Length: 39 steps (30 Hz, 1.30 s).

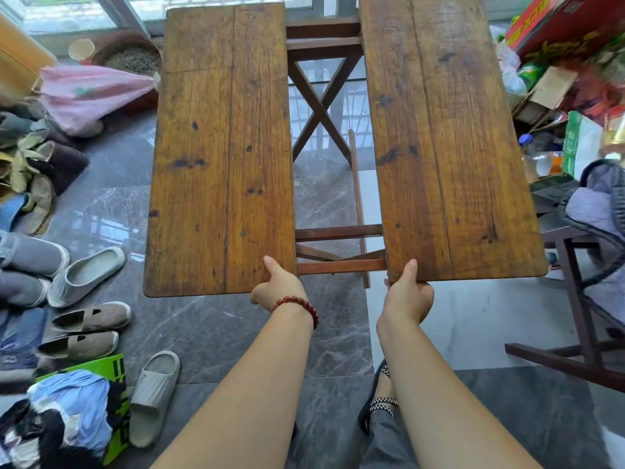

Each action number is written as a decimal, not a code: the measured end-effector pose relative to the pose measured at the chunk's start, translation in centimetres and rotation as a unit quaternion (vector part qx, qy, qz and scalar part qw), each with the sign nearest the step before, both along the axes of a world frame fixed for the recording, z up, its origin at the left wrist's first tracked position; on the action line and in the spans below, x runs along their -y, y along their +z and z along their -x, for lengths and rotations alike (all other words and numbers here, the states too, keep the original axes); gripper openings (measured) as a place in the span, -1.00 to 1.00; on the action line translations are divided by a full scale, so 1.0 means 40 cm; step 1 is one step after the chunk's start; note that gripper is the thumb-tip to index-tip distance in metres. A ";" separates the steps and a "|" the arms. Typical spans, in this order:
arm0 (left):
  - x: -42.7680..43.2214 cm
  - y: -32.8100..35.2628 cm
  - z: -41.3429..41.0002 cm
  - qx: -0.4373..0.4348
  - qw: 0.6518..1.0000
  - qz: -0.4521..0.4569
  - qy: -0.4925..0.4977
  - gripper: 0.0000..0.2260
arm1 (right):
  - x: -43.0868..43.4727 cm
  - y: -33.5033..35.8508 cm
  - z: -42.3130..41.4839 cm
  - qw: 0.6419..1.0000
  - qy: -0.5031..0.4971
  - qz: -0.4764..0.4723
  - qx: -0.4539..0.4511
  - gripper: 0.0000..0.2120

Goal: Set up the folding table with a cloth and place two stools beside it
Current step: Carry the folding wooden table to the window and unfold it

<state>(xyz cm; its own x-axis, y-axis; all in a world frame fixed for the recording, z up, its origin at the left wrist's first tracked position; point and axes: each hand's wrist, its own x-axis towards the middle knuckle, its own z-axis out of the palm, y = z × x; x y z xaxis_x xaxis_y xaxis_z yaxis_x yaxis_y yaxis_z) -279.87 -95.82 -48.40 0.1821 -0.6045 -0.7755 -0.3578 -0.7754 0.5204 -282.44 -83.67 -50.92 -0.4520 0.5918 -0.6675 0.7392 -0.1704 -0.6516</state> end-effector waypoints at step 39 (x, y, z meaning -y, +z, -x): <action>0.023 0.018 -0.059 -0.145 0.976 -0.154 -0.043 -0.61 | -0.008 0.031 0.004 0.989 0.041 0.138 0.037 -0.71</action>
